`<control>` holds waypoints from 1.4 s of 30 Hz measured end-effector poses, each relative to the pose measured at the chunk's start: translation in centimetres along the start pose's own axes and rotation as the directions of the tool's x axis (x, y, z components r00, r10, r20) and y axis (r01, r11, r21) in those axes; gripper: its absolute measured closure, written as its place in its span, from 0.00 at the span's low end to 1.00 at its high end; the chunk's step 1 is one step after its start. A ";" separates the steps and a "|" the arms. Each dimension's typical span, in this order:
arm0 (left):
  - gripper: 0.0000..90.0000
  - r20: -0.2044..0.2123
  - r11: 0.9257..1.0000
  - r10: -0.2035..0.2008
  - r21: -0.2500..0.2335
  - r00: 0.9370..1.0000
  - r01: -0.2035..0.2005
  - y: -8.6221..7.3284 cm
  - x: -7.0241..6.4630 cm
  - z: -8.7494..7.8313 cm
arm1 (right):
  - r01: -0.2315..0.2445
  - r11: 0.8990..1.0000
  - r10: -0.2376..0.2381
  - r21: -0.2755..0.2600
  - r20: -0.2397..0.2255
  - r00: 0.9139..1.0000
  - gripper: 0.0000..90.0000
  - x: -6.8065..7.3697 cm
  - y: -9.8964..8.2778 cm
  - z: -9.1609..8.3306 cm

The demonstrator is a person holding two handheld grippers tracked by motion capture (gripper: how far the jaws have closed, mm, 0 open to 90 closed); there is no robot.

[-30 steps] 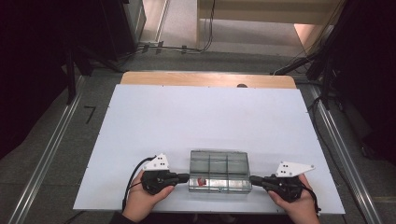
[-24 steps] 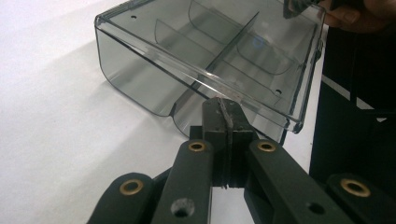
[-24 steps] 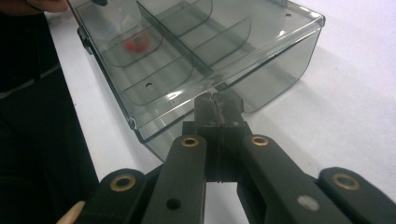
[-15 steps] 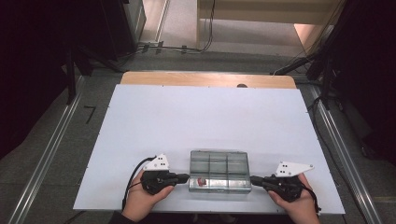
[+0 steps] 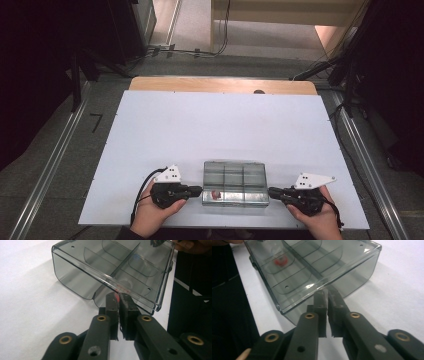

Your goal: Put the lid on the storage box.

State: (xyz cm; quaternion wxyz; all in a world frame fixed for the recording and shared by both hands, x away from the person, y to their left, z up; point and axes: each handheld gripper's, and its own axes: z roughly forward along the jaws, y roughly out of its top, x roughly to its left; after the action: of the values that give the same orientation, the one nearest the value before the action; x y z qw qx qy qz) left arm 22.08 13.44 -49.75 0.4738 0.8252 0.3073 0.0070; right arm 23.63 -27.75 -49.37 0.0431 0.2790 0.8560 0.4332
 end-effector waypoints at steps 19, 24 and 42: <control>0.20 -0.051 0.989 0.014 -0.148 0.999 -0.021 0.5 -0.4 -1.2 | -0.062 0.993 0.073 -0.097 0.110 0.991 0.15 -1.2 0.1 -1.6; 0.01 -0.059 0.976 0.000 -0.218 0.998 -0.013 0.6 -0.3 -1.9 | -0.030 0.986 0.050 -0.167 0.118 0.992 0.06 -1.0 0.5 -2.4; 0.00 -0.108 0.956 -0.042 -0.294 0.993 0.008 -0.8 1.8 -4.5 | -0.029 0.959 0.089 -0.282 0.200 0.976 0.00 -2.9 -0.5 -5.3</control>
State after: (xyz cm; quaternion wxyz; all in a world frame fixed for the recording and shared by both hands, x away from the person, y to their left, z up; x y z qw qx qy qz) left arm 21.83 18.16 -48.38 0.5727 0.7402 0.3396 0.0932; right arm 24.15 -33.27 -47.00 0.1589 0.3400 0.7688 0.5178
